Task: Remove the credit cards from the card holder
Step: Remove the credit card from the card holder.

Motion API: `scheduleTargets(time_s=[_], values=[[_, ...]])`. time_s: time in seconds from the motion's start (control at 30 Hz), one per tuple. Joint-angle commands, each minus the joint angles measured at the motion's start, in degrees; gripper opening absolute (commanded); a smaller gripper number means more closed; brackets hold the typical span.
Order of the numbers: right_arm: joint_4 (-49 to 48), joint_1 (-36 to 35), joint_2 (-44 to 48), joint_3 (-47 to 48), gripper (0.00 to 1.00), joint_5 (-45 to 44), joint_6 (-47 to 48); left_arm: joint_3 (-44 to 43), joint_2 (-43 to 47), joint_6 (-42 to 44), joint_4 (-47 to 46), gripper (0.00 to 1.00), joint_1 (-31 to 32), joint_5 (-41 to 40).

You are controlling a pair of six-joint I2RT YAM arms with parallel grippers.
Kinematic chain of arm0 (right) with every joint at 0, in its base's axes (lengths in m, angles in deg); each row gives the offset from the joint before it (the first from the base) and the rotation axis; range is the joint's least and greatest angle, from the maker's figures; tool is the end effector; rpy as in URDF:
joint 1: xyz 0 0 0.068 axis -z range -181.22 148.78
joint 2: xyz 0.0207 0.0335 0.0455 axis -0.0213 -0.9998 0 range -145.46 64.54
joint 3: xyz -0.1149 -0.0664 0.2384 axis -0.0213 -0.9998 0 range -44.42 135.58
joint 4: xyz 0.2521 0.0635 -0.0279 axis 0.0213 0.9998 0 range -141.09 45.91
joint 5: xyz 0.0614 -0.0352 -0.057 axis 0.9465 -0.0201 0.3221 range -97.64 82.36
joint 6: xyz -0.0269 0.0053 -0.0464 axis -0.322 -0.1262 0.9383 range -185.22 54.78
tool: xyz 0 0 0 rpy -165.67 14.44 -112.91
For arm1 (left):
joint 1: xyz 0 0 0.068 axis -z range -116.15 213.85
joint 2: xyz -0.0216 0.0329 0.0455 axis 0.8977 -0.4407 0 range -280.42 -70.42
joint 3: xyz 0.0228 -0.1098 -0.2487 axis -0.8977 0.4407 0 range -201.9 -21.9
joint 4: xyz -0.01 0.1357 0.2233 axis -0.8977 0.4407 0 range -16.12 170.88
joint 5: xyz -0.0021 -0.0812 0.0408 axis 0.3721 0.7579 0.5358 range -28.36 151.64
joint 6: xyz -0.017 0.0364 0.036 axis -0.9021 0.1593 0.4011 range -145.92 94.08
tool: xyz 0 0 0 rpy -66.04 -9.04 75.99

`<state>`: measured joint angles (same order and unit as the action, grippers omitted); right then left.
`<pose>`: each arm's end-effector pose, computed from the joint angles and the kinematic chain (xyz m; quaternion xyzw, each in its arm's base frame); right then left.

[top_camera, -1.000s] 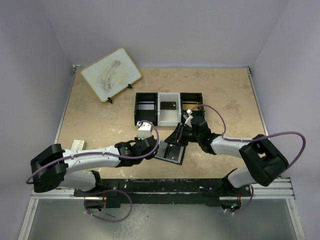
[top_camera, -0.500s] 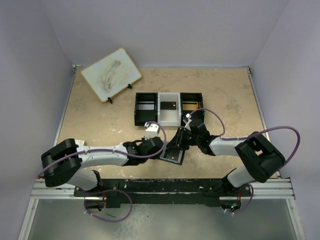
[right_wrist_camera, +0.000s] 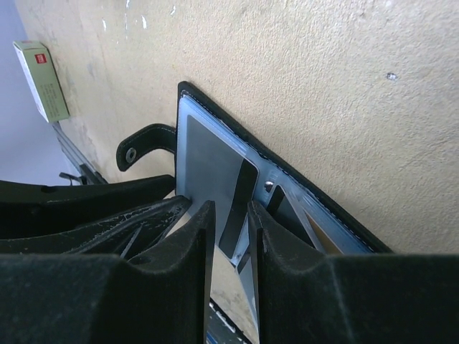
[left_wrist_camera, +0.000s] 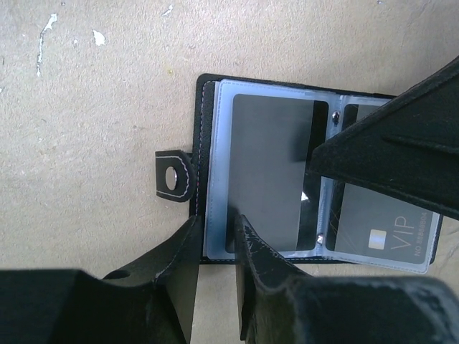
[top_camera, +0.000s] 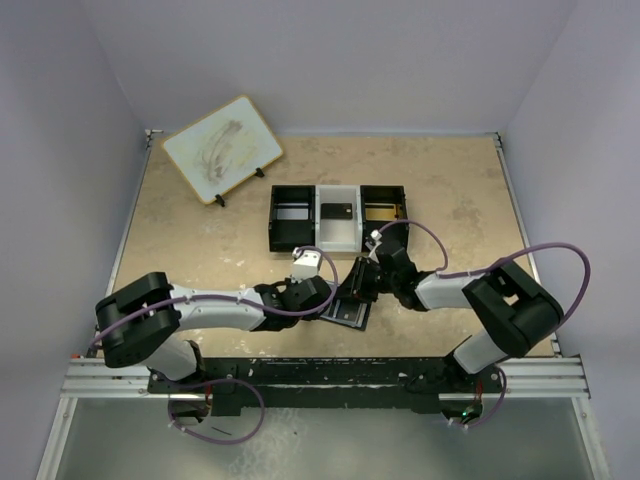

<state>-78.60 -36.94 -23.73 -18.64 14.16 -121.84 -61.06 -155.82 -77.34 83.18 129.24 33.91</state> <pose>0.2083 0.1661 0.1265 0.0721 0.8723 0.4434 0.1931 0.1280 -0.2398 0.1541 0.0423 0.9291 -0.1250 0.3456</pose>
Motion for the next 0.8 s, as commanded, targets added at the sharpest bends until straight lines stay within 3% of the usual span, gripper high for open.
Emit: scheduleTargets(time_s=[0.0, 0.2, 0.57, 0.77], values=[[5.44, -0.14, 0.21, -1.45, 0.3, -7.35, 0.05, -2.38, -0.87, 0.32, 0.17, 0.22, 0.18, -1.96], [10.45, -0.41, 3.62, 0.74, 0.3, -9.24, 1.54, -2.34, -0.9, 0.18, 0.01, 0.18, 0.18, -1.85], [8.29, -0.63, 1.79, 0.86, 0.27, -8.65, 0.44, -6.15, 2.42, 3.24, -0.56, 0.18, 0.21, -0.14], [10.95, -0.66, 3.82, 1.62, 0.27, -10.89, 0.44, -5.07, -1.25, 2.48, -2.13, 0.16, 0.16, -1.24]])
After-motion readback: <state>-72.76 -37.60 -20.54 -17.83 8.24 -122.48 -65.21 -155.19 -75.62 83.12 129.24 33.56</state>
